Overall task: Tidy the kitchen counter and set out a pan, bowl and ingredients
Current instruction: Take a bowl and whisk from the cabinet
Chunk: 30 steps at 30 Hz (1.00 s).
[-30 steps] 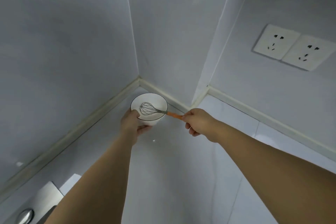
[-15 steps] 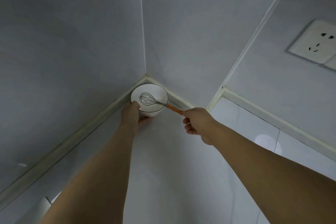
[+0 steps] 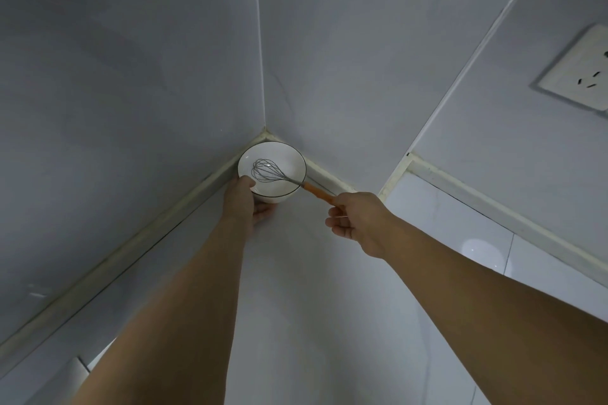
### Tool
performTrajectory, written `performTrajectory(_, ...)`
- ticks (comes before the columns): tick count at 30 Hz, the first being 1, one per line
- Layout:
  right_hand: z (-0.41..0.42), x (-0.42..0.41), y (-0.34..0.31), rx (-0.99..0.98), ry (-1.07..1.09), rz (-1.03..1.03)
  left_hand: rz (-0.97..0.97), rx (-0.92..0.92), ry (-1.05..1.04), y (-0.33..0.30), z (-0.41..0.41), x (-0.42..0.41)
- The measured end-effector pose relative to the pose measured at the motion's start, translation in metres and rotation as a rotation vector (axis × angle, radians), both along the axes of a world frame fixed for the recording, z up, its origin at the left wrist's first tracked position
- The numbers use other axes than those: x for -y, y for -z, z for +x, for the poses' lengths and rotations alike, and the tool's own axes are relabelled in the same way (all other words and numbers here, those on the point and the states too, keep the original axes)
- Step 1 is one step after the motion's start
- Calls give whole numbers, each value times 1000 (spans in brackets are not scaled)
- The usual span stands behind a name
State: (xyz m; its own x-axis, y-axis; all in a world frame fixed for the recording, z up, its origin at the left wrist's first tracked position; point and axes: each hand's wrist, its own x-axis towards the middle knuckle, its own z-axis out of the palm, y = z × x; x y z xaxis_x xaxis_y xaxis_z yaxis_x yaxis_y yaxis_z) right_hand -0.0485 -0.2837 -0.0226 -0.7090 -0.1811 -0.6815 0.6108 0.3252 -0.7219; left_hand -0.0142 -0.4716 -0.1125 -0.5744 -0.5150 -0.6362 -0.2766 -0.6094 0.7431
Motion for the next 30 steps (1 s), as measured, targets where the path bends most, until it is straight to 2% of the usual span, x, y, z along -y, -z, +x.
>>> performTrajectory(19,1,-1,5,62,164,12,-21,18,-12,-3,7,-7)
performTrajectory(27,0,-19,0,71,199,102,90,-4,-72,-15,15,-16)
performTrajectory(30,4,-33,-13,-6,185,91,130,16,-149,-20,26,-24)
